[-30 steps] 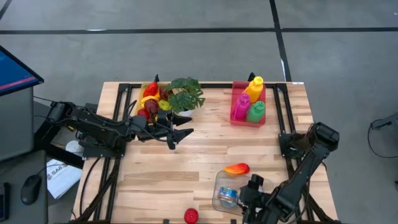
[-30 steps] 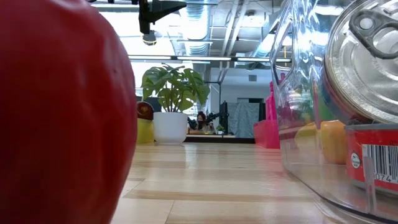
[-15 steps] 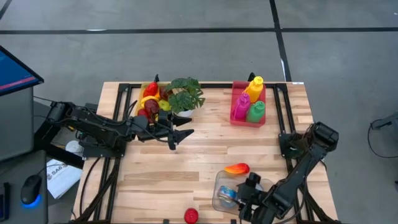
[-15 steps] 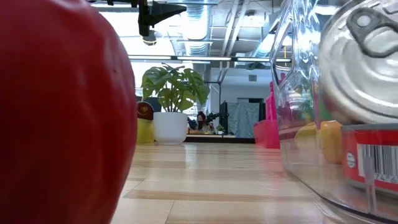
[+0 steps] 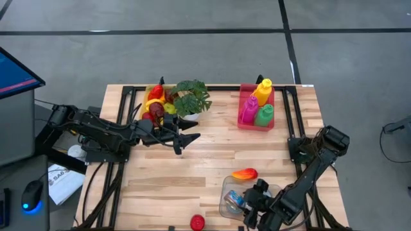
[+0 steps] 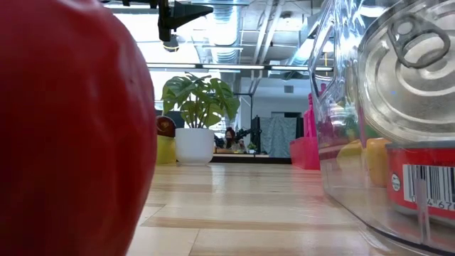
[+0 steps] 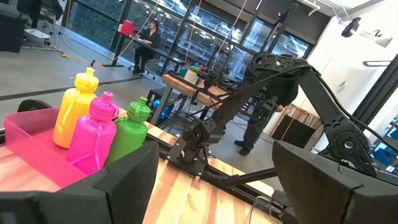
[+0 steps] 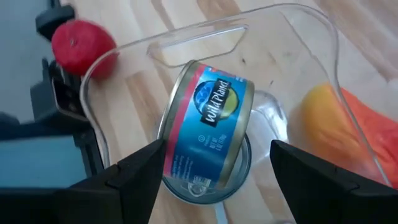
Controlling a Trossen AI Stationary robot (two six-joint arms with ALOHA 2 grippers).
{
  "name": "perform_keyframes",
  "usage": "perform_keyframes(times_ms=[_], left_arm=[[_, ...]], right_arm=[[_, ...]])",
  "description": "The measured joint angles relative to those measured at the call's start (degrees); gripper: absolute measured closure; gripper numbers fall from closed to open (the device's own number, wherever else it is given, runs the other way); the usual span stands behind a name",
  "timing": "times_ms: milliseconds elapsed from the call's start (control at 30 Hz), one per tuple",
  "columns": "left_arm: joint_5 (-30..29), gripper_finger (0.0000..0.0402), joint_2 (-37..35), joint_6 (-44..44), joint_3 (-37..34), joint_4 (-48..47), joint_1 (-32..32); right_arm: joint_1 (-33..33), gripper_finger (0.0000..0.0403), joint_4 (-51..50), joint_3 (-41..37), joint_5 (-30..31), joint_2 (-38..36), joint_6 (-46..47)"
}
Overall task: Pick & Place Food Item
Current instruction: Put the blue pink tuna can into the transparent bin
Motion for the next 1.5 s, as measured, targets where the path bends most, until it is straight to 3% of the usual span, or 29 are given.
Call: perform_keyframes(times_ms=[267, 733, 1133, 1500], left_arm=[[0.0, 0.0097, 0.0, 0.0, 0.0, 0.0, 0.0], [0.0, 0.0097, 0.0, 0.0, 0.0, 0.0, 0.0], [0.0, 0.0097, 0.0, 0.0, 0.0, 0.1, 0.0], [0.0, 0.0097, 0.0, 0.0, 0.0, 0.0, 0.0]], right_arm=[[-0.5, 0.0118, 0.0, 0.0, 0.0, 0.0, 8.7], [0.3, 0.0118, -0.9, 2.0, -0.3, -2.5, 3.4], [-2.2, 0.0118, -1.6, 2.6, -2.4, -1.1, 13.1], [-2.6, 0.0118, -1.6, 2.6, -3.0, -1.1, 12.7]])
